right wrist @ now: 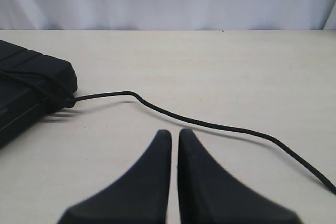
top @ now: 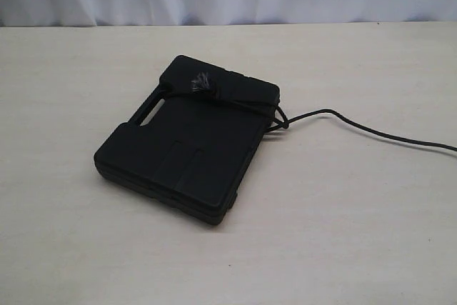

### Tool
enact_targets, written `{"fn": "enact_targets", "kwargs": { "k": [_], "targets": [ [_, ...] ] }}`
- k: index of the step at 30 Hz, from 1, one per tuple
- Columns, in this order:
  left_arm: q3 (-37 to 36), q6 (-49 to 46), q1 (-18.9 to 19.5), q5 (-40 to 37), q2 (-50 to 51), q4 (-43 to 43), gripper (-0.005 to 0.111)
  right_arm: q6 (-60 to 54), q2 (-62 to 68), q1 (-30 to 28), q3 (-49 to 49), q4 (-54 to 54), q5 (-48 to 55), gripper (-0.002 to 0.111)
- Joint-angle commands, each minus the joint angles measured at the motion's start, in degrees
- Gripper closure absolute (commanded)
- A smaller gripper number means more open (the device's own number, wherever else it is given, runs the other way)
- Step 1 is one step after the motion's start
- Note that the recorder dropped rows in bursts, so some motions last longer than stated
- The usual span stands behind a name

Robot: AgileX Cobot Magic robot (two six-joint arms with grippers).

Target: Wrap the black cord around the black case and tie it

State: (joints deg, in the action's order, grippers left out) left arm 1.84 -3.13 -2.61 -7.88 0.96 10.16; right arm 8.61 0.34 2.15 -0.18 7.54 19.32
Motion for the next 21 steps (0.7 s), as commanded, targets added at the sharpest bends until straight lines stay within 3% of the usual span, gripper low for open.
{"fn": "enact_targets", "kwargs": {
  "k": [1,4,7,14,21],
  "targets": [
    [-0.4,2.1,-0.1,-3.3,-1.0,-2.4,0.107,-0.3,-0.3,-0.2,0.2,-0.3,0.1,0.104],
    [-1.8,2.5,-0.1,-2.3,-1.0,-2.3,0.107,-0.3,-0.3,-0.2,0.2,-0.3,0.1,0.104],
    [-1.8,3.1,0.2,-9.6,-1.0,-4.1,0.107,-0.3,-0.3,-0.2,0.2,-0.3,0.1,0.104],
    [-1.8,3.1,3.6,-9.0,-1.0,-7.9,0.107,-0.3,-0.3,-0.2,0.2,-0.3,0.1,0.104],
    [-1.8,3.1,3.6,-9.0,-1.0,-8.4,0.107,-0.3,-0.3,-0.2,0.2,-0.3,0.1,0.104]
  ]
}}
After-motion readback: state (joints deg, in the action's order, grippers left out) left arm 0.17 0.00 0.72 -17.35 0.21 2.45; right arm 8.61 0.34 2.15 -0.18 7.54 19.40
